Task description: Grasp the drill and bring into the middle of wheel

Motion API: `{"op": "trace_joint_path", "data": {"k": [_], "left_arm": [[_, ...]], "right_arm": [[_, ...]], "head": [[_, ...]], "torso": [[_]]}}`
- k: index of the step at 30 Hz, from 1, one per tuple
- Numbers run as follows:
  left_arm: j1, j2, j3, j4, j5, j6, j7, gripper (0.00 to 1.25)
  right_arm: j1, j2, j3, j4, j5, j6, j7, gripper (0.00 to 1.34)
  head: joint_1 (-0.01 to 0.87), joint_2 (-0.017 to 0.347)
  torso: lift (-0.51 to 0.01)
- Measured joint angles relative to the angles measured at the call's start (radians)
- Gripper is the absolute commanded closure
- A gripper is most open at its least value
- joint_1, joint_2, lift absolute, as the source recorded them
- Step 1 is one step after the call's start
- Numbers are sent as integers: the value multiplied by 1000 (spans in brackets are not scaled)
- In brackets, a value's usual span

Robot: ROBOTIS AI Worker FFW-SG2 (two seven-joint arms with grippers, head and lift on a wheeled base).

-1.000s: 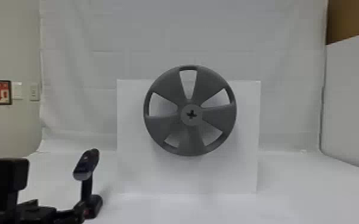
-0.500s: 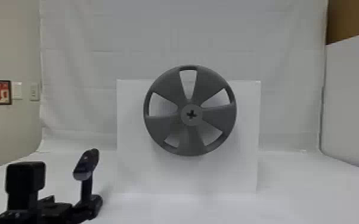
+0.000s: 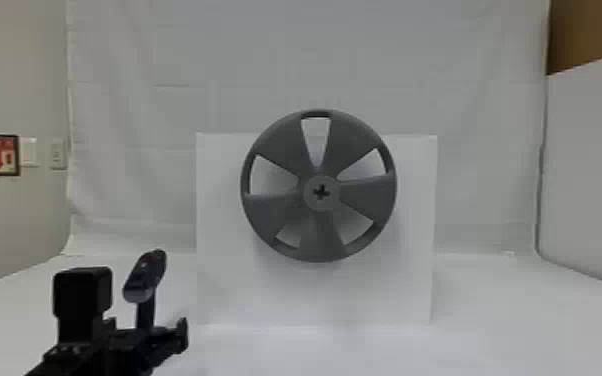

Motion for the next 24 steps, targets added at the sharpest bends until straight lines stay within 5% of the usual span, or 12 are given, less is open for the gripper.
{"op": "trace_joint_path", "data": {"k": [9,24], "left_arm": [[-33,-3,-36,67,-10,-75,84,114],[-103,-11,-62,241,-19,-193,120,114]], "right_arm": [[-5,1,13,1,4,0,0,101],[-9,2,24,2,3,0,0,102]], "head": [[54,31],[54,31]], "torso": [[-403],[-403]]}}
